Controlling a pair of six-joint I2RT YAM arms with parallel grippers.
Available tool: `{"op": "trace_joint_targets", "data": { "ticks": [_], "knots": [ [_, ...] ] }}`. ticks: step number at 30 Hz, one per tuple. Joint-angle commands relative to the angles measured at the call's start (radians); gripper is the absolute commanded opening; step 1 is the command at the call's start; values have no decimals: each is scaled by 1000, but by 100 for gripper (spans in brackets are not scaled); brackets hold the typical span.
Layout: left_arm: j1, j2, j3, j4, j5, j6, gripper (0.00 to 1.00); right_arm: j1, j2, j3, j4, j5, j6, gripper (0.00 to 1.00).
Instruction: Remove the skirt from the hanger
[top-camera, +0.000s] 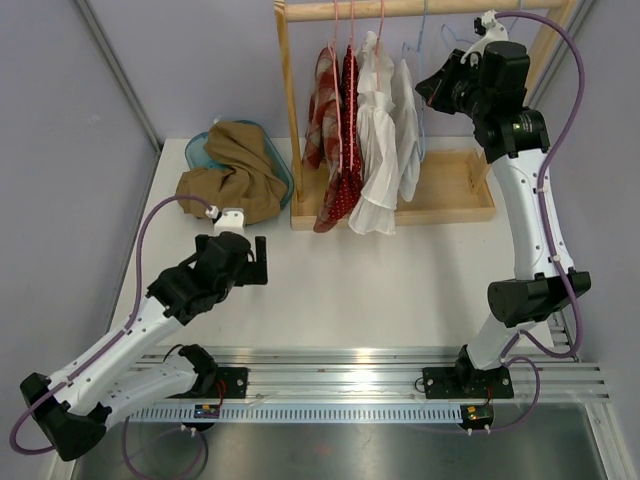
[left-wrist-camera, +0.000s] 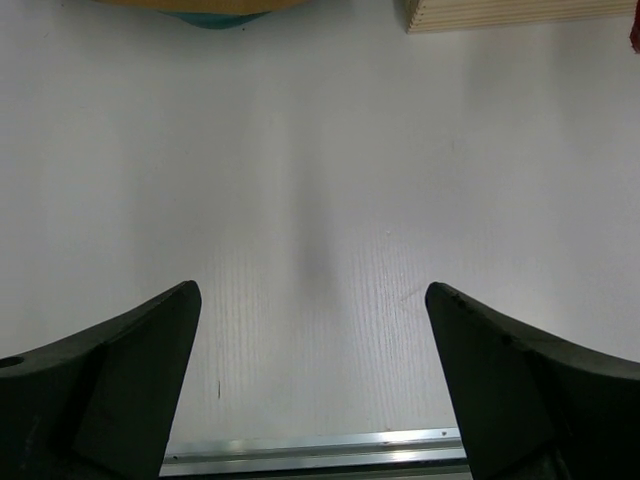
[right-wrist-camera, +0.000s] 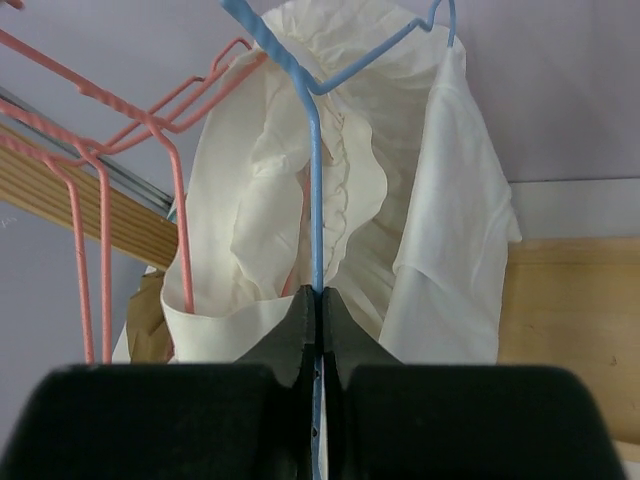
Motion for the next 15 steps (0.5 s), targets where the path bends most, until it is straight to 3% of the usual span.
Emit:
{"op": "trace_joint_targets", "data": {
  "ticks": [1,6,10,12,15],
  "knots": [
    [-6,30,64,5,-64,20,99,6,-37,123,36,44,-17,0],
    [-34,116,329,15,-44,101,99,6,-89,186,2,70,-21,0],
    [-103,313,591,17,45,192,99,6,-193,52,5,87,-18,0],
    [-192,369,706,73,127,268,99,6,-274,-15,28,95,-6,0],
    [-311,447,754,219,233,368,99,6,-363,-110,25,81,26,0]
  ]
}}
